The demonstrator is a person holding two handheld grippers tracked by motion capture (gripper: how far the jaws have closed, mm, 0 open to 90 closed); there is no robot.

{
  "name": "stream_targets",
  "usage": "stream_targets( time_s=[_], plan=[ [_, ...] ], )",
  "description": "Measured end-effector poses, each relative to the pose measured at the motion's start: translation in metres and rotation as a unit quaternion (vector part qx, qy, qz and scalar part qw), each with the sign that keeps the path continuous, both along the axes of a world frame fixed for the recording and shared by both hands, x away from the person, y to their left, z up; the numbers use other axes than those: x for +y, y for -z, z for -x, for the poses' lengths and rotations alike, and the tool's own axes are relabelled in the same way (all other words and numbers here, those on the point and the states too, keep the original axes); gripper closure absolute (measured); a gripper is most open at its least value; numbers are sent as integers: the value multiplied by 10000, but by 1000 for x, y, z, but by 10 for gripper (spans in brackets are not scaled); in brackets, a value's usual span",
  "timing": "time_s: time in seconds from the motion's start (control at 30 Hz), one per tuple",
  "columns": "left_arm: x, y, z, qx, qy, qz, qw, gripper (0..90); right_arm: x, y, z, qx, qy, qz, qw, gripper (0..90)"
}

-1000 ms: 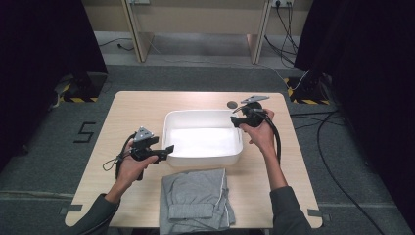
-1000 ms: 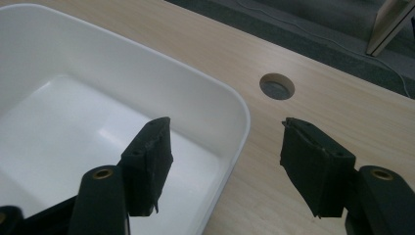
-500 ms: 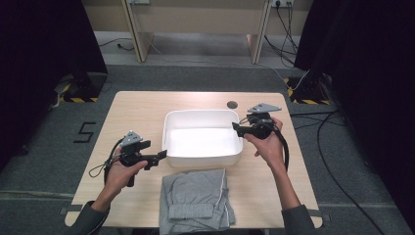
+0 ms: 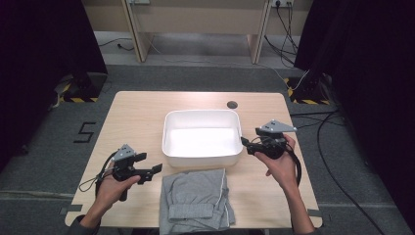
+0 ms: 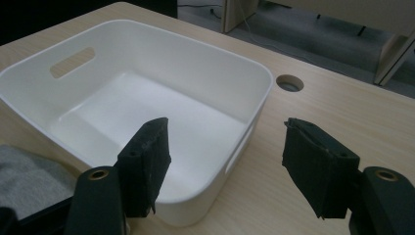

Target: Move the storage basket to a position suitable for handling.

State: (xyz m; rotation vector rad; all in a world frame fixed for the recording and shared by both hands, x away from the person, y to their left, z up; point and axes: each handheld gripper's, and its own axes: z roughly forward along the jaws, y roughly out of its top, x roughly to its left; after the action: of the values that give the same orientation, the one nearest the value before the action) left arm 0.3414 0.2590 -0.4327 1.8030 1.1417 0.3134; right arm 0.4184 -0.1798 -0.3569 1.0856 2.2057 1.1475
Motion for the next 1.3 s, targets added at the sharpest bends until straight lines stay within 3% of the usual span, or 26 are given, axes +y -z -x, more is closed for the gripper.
stream_targets(
  time_s=[0.2,0.5,0.7,1.07,1.2,1.23,1.3],
  plan=[
    [7,12,15,112,-28,50,9999,157,-17,10,23,-39,91,-86,9999,344],
    [3,31,36,261,87,-132,9995,158,-30,32,51,-110,195,-242,9995,339],
    [0,35,43,242,167,-259,9992,158,-32,46,56,66,226,-183,9996,338],
    [-2,41,56,328,231,-230,9989,157,-31,68,65,415,129,-261,9987,329],
    [-7,43,61,353,289,-258,9986,157,-23,75,70,502,-56,-243,9984,319],
    [-10,45,65,290,280,-422,9983,157,-17,79,73,503,-156,-172,9985,314],
    [-13,47,69,294,356,-483,9978,156,-12,82,76,544,-238,-130,9982,311]
  ],
)
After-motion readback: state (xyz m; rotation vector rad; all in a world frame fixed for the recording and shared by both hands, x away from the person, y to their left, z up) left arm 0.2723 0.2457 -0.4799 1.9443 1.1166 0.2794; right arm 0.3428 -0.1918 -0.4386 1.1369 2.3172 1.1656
